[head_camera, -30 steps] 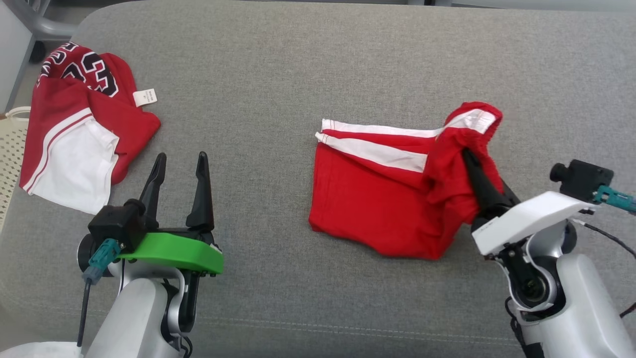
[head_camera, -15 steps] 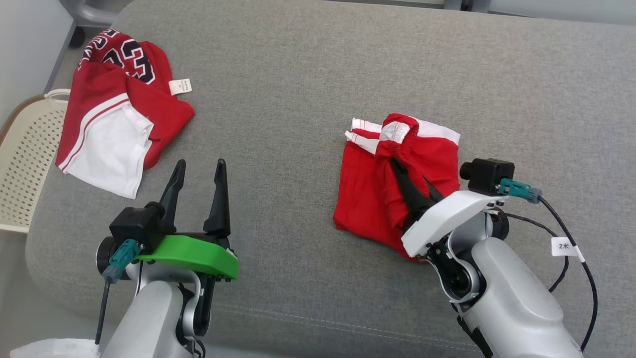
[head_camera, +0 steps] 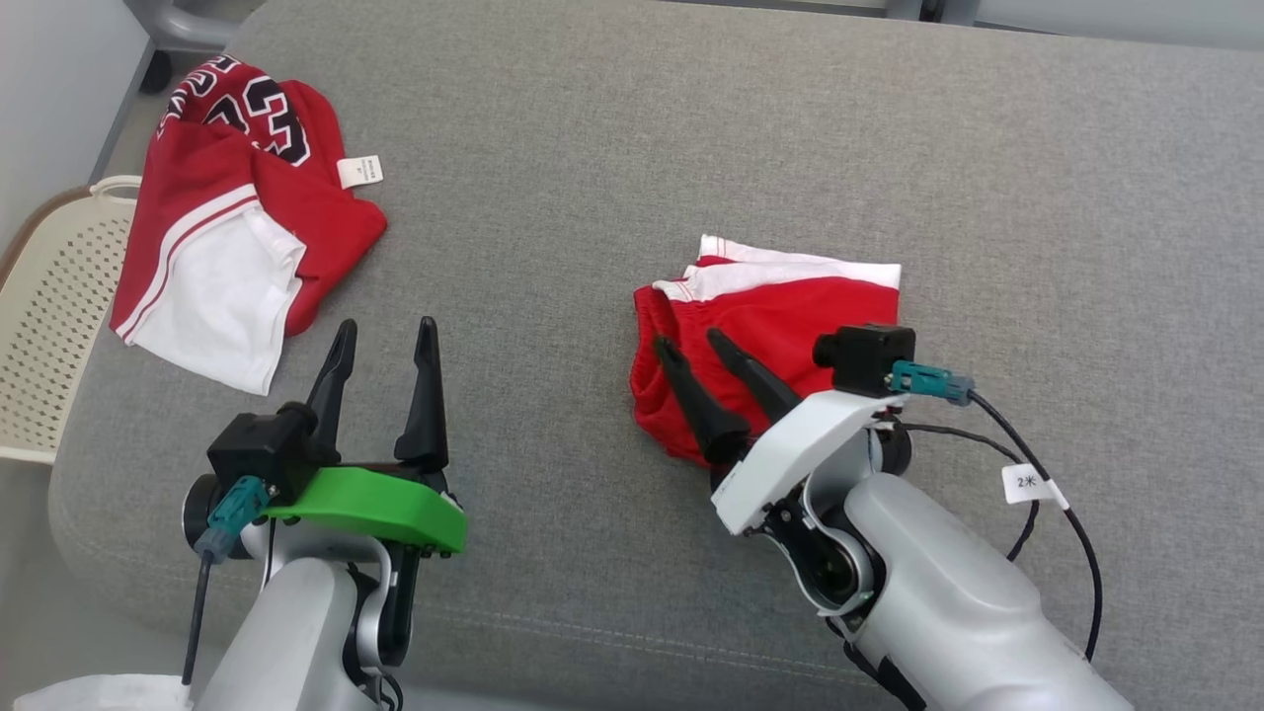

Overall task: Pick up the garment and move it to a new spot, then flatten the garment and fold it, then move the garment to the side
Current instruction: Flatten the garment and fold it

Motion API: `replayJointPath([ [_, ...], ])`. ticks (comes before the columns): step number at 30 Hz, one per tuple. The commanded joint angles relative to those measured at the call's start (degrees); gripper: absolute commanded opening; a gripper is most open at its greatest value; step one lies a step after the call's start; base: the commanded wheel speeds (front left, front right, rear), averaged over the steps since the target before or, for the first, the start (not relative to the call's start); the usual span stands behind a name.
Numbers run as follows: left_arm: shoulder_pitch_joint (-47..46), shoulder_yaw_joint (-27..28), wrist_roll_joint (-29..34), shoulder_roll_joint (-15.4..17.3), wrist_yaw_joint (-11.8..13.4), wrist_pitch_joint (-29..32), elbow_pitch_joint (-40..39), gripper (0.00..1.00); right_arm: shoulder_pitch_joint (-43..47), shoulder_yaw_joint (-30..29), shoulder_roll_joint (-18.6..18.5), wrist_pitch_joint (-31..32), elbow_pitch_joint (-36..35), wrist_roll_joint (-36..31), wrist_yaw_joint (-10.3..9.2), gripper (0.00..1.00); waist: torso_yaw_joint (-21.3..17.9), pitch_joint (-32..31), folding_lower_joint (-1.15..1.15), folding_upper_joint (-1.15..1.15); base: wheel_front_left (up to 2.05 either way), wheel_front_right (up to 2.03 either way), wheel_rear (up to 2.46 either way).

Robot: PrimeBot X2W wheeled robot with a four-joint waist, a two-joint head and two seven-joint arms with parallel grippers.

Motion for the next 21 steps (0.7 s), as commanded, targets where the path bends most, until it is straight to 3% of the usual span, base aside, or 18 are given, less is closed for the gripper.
replayJointPath([
  [1, -0.21, 0.38, -0.08, 0.45, 0.47, -0.27, -0.3, 1.0, -1.0, 1.35, -0.25, -1.16, -1.18, 0.04, 0.02, 1.0, -0.73, -0.15, 0.0, 0.0, 0.0, 0.0, 0.0],
  [7, 0.55, 0.82, 0.14, 1.24, 0.9, -0.27, -0.88, 1.0, -0.71, -0.59, -0.3, -4.82, -2.27, -6.61, 0.01, 1.0, -2.63, -0.77, 0.0, 0.0, 0.0, 0.0, 0.0],
  [21, 4.27, 3.07, -0.06, 4.93, 2.92, 0.04, -3.62, 1.0, 13.28, -24.08, -2.44, -6.95, -13.1, -30.9, 0.01, 1.0, -8.39, -4.36, 0.0, 0.0, 0.0, 0.0, 0.0],
])
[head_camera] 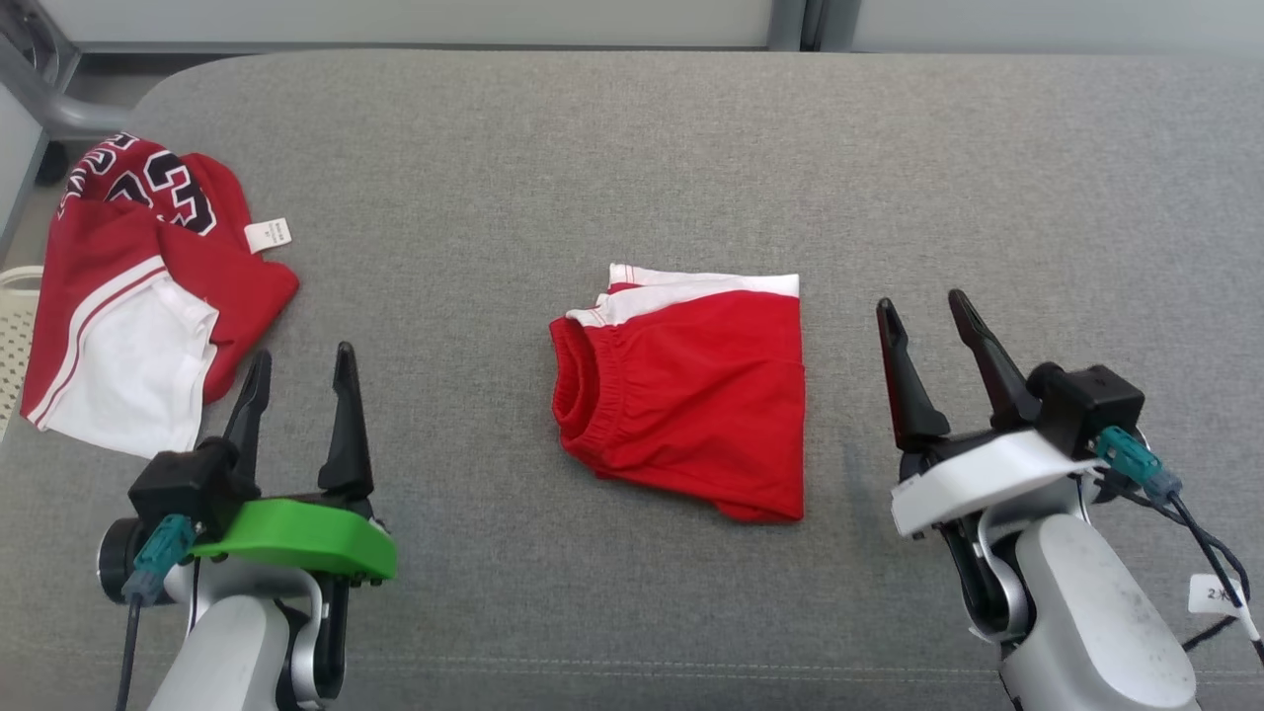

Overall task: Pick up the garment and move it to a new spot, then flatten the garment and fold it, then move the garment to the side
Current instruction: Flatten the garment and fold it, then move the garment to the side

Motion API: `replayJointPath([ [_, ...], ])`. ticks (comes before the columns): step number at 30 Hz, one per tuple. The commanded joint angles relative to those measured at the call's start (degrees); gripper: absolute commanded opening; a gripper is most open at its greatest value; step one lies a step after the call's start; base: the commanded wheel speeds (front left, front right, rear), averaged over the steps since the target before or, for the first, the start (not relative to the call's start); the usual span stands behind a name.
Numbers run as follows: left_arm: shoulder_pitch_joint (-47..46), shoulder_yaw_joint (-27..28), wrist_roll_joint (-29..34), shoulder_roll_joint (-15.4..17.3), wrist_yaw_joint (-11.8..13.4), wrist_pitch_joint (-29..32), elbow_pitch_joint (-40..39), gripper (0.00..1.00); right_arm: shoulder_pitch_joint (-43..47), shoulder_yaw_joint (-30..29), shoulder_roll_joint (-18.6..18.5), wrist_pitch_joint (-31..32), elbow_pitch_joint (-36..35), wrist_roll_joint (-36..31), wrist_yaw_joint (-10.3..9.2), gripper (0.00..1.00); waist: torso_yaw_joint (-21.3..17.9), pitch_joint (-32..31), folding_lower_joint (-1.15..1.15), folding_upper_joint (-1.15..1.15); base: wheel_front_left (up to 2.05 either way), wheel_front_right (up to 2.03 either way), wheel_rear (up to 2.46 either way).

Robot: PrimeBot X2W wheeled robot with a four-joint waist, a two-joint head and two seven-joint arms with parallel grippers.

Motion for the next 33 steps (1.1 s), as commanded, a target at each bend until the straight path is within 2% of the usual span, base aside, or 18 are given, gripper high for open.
replayJointPath([
  [1, 1.45, 0.38, -0.2, 0.66, 0.33, -0.22, -0.37, 1.0, 1.93, -1.07, -0.02, 0.07, -0.78, -1.2, 0.01, 1.0, -1.73, -1.73, 0.0, 0.0, 0.0, 0.0, 0.0],
  [9, 7.86, -0.16, 0.62, 2.91, 1.86, 0.76, -3.4, 1.0, 10.36, -5.31, -0.33, 3.83, -6.44, -5.49, 0.0, 1.0, -4.1, -5.13, 0.0, 0.0, 0.0, 0.0, 0.0],
  [18, 13.38, -1.55, 1.73, 4.81, 3.44, 2.87, -7.69, 1.0, 17.75, -6.89, 0.75, 7.25, -11.66, -7.18, 0.0, 1.0, -3.96, -8.92, 0.0, 0.0, 0.0, 0.0, 0.0],
  [27, 14.15, -1.86, 1.61, 5.53, 4.15, 4.16, -9.71, 1.0, 20.09, -7.46, 1.5, 9.22, -14.76, -7.7, 0.0, 1.0, -3.85, -9.02, 0.0, 0.0, 0.0, 0.0, 0.0],
  [33, 12.38, -2.27, 1.57, 5.1, 4.11, 4.22, -9.89, 1.0, 19.99, -8.29, 1.6, 10.97, -14.99, -7.46, 0.0, 1.0, -1.49, -7.9, 0.0, 0.0, 0.0, 0.0, 0.0],
])
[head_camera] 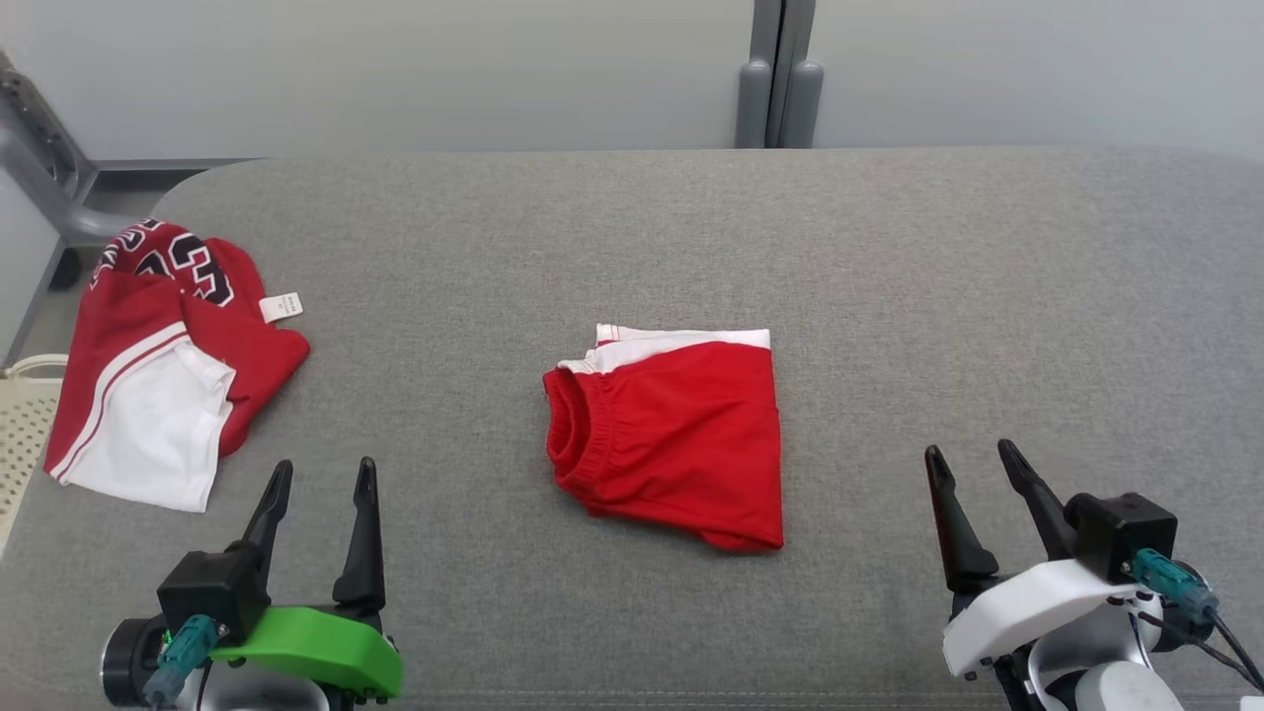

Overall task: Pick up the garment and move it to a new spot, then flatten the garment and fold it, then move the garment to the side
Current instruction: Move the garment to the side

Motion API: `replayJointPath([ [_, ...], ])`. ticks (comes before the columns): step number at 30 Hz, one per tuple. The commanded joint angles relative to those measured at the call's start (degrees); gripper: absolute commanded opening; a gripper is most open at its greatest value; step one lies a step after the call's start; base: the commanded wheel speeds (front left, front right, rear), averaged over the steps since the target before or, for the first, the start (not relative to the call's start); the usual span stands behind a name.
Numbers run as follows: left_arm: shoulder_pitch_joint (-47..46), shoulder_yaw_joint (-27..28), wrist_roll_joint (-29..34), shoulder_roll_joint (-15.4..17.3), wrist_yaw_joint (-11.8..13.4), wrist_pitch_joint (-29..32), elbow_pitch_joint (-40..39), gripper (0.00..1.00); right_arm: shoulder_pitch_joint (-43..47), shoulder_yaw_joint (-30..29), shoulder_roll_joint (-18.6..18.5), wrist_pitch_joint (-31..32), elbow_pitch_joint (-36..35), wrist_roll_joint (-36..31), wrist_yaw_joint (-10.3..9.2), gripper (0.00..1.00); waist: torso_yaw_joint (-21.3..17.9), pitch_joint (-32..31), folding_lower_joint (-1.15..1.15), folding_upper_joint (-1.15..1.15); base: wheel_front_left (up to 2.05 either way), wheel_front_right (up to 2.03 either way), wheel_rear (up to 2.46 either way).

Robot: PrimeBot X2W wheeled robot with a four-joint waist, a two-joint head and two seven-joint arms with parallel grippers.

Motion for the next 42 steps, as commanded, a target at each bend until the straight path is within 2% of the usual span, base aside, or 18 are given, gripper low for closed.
replayJointPath([
  [1, -1.06, -0.14, 0.05, -0.03, 0.09, -0.07, -0.05, 1.0, -0.18, -0.07, -0.24, 0.7, 0.35, 0.02, 0.0, 1.0, 1.77, 0.84, 0.0, 0.0, 0.0, 0.0, 0.0],
  [7, -3.6, -1.27, -0.25, -1.64, -1.08, -0.88, 0.96, 1.0, -4.17, 2.57, -2.67, 5.01, 6.46, 0.91, 0.0, 1.0, 7.54, 4.04, 0.0, 0.0, 0.0, 0.0, 0.0],
  [13, -6.55, -2.56, -0.29, -3.67, -2.4, -2.07, 2.78, 1.0, -9.19, 5.19, -4.74, 6.4, 13.2, 2.43, -0.01, 1.0, 12.26, 7.89, 0.0, 0.0, 0.0, 0.0, 0.0],
  [19, -9.43, -3.88, 0.09, -5.5, -3.79, -3.18, 5.24, 1.0, -14.69, 7.26, -6.02, 6.53, 20.09, 4.07, -0.01, 1.0, 15.01, 10.38, 0.0, 0.0, 0.0, 0.0, 0.0],
  [25, -11.3, -4.32, -0.13, -6.96, -4.92, -4.02, 7.34, 1.0, -18.91, 10.36, -7.0, 6.35, 25.52, 5.5, -0.02, 1.0, 16.14, 11.41, 0.0, 0.0, 0.0, 0.0, 0.0],
  [26, -11.56, -4.18, -0.23, -6.99, -5.06, -4.09, 7.64, 1.0, -19.35, 10.62, -7.02, 6.31, 26.3, 5.67, -0.01, 0.93, 16.19, 11.46, 0.0, 0.0, 0.0, 0.0, 0.0],
  [27, -11.72, -4.04, -0.28, -6.97, -5.1, -4.28, 7.84, 1.0, -19.83, 11.02, -6.99, 6.04, 26.95, 6.07, -0.01, 0.45, 16.2, 11.5, 0.0, 0.0, 0.0, 0.0, 0.0],
  [28, -11.88, -3.84, -0.31, -6.99, -5.18, -4.33, 7.97, 1.0, -20.28, 11.42, -6.99, 5.75, 27.45, 6.31, 0.0, 0.13, 16.15, 11.56, 0.0, 0.0, 0.0, 0.0, 0.0],
  [29, -12.02, -3.71, -0.3, -7.02, -5.23, -4.42, 8.11, 1.0, -20.55, 11.83, -7.0, 5.64, 28.05, 6.56, 0.01, 0.0, 16.03, 11.6, 0.0, 0.0, 0.0, 0.0, 0.0],
  [37, -12.12, -2.73, 0.18, -6.34, -4.69, -4.89, 8.23, 1.0, -20.97, 12.96, -6.87, 3.03, 29.7, 7.73, -0.05, 0.0, 12.51, 11.36, 0.0, 0.0, 0.0, 0.0, 0.0],
  [42, -12.37, -2.35, 0.36, -5.37, -4.6, -4.78, 7.53, 1.0, -19.23, 12.39, -6.69, 1.37, 28.49, 7.31, -0.05, 0.0, 7.59, 11.78, 0.0, 0.0, 0.0, 0.0, 0.0],
])
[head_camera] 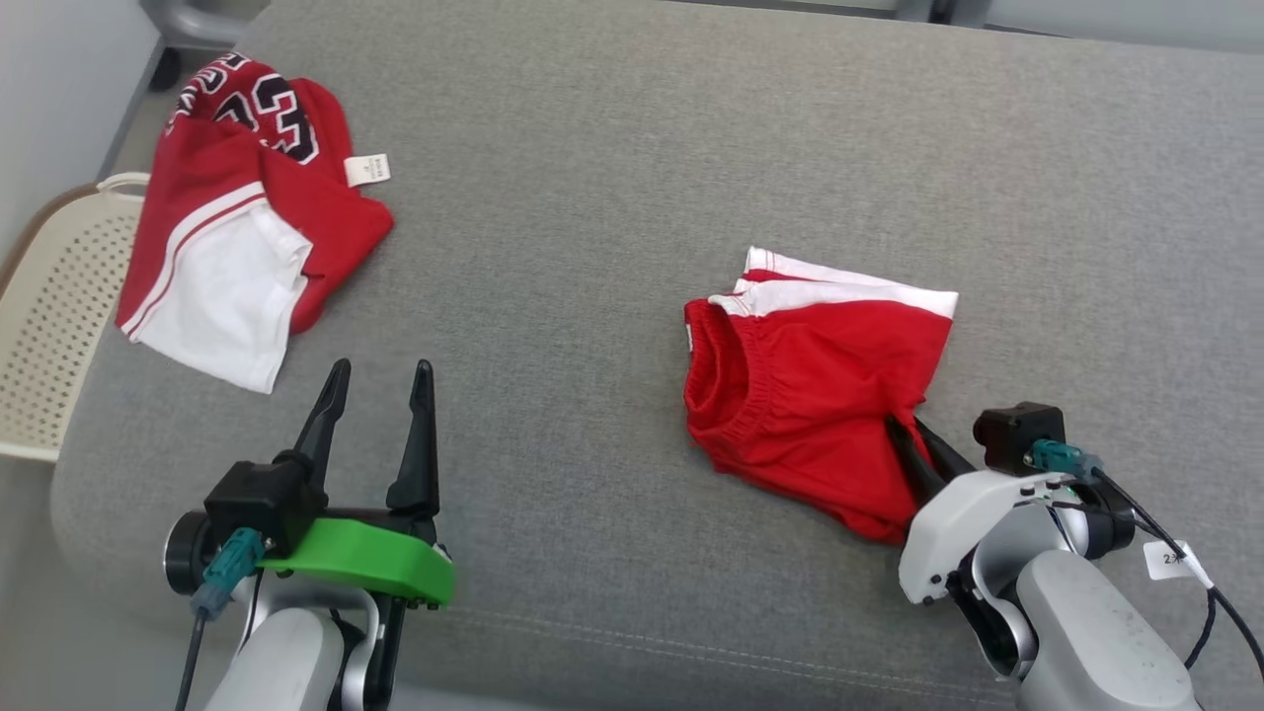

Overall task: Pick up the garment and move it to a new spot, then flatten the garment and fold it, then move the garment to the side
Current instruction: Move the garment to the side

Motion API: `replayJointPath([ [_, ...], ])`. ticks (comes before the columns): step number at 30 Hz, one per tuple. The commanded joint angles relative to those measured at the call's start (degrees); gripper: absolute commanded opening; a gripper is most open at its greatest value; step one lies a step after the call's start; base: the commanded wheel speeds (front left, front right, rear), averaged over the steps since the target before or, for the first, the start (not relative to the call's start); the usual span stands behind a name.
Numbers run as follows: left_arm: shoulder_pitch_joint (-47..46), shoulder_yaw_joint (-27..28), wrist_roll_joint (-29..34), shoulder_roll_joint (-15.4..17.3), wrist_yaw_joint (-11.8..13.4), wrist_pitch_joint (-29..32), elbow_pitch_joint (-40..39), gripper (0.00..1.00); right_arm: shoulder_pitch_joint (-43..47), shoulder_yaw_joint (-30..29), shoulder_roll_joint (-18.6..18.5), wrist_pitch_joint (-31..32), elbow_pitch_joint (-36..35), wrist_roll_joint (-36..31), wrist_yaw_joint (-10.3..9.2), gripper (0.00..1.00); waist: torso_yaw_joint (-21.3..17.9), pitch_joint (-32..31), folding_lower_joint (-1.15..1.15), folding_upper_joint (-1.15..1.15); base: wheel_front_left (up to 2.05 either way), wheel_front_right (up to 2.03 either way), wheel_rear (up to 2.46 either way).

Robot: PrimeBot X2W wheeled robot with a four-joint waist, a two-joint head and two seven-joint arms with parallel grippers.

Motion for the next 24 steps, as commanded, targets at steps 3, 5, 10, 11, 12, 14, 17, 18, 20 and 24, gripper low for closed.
replayJointPath([
  [3, -1.2, 0.34, 0.45, 1.0, 0.33, 0.16, -0.89, 1.0, 2.34, -1.26, -0.16, -0.63, -1.33, -0.58, -0.12, 0.0, -6.6, 0.87, 0.0, 0.0, 0.0, 0.0, 0.0],
  [5, -1.44, 0.46, 0.58, 1.4, 0.45, 0.35, -1.58, 1.0, 3.43, -1.97, -0.17, -0.68, -2.6, -0.84, -0.12, 0.0, -9.29, 1.52, 0.0, 0.0, 0.0, 0.0, 0.0],
  [10, -2.48, 0.81, 0.95, 3.0, 0.64, 1.2, -3.71, 1.0, 4.36, -3.28, -1.23, -0.14, -6.41, -2.62, -0.11, 0.0, -16.48, 3.72, 0.0, 0.0, 0.0, 0.0, 0.0],
  [11, -2.84, 0.71, 1.16, 3.25, 0.62, 1.55, -4.18, 1.0, 4.1, -3.81, -1.99, -0.06, -6.66, -3.49, -0.12, 0.0, -17.67, 4.14, 0.0, 0.0, 0.0, 0.0, 0.0],
  [12, -3.27, 0.5, 1.38, 3.44, 0.42, 1.81, -4.53, 1.0, 3.8, -4.47, -2.62, -0.03, -7.06, -3.97, -0.12, 0.0, -18.61, 4.58, 0.0, 0.0, 0.0, 0.0, 0.0],
  [14, -4.17, 0.3, 1.8, 4.07, 0.16, 2.61, -5.32, 1.0, 2.46, -5.0, -3.54, -0.3, -7.44, -4.79, -0.11, 0.0, -20.38, 5.64, 0.0, 0.0, 0.0, 0.0, 0.0],
  [17, -6.04, -0.33, 2.32, 4.69, -0.13, 3.75, -6.69, 1.0, 0.02, -5.76, -6.29, -1.19, -6.19, -5.62, -0.11, 0.0, -22.19, 7.19, 0.0, 0.0, 0.0, 0.0, 0.0],
  [18, -6.68, -0.47, 2.62, 4.99, -0.3, 4.15, -7.07, 1.0, -1.13, -5.71, -7.78, -1.38, -5.18, -6.45, -0.11, 0.0, -22.71, 7.66, 0.0, 0.0, 0.0, 0.0, 0.0],
  [20, -7.98, -0.97, 2.94, 5.17, -0.67, 4.9, -7.98, 1.0, -4.39, -5.59, -9.85, -2.7, -3.29, -6.64, -0.11, 0.0, -23.45, 8.78, 0.0, 0.0, 0.0, 0.0, 0.0],
  [24, -10.61, -2.16, 3.97, 5.69, -1.5, 6.73, -9.68, 1.0, -10.68, -5.14, -14.77, -5.18, 1.94, -8.42, -0.11, 0.0, -23.81, 11.25, 0.0, 0.0, 0.0, 0.0, 0.0],
])
